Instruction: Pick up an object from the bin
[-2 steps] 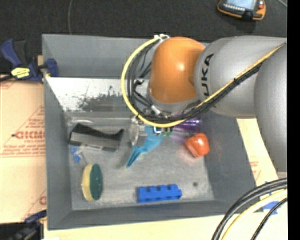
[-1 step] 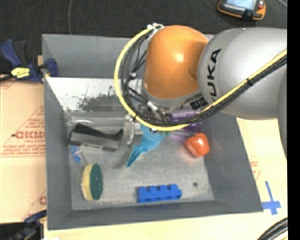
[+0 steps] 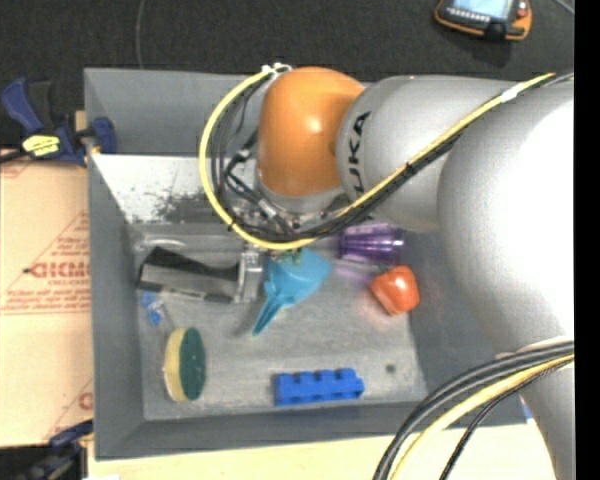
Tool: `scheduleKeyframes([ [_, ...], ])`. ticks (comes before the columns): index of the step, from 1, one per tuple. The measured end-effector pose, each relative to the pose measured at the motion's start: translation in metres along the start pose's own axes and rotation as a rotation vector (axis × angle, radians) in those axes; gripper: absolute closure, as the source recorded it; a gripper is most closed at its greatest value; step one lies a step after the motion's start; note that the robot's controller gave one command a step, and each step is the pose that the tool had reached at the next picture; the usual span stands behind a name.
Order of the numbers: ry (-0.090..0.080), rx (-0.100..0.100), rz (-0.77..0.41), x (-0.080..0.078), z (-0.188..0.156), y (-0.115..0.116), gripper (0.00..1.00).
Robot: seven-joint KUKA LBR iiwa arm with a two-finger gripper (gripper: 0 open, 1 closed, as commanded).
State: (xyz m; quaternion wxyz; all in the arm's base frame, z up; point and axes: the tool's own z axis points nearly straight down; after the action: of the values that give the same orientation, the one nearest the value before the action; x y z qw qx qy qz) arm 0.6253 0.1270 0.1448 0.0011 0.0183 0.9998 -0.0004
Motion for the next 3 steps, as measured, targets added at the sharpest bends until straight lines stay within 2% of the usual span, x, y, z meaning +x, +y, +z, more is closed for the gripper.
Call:
scheduleKeyframes([
  [1, -0.006, -0.002, 0.0, -0.001, -0.005, 0.0, 0.0],
  [2, -0.006, -0.002, 0.06, 0.001, 0.05, -0.013, 0.0],
  [3, -0.015, -0.005, 0.08, -0.009, 0.067, 0.009, 0.0],
])
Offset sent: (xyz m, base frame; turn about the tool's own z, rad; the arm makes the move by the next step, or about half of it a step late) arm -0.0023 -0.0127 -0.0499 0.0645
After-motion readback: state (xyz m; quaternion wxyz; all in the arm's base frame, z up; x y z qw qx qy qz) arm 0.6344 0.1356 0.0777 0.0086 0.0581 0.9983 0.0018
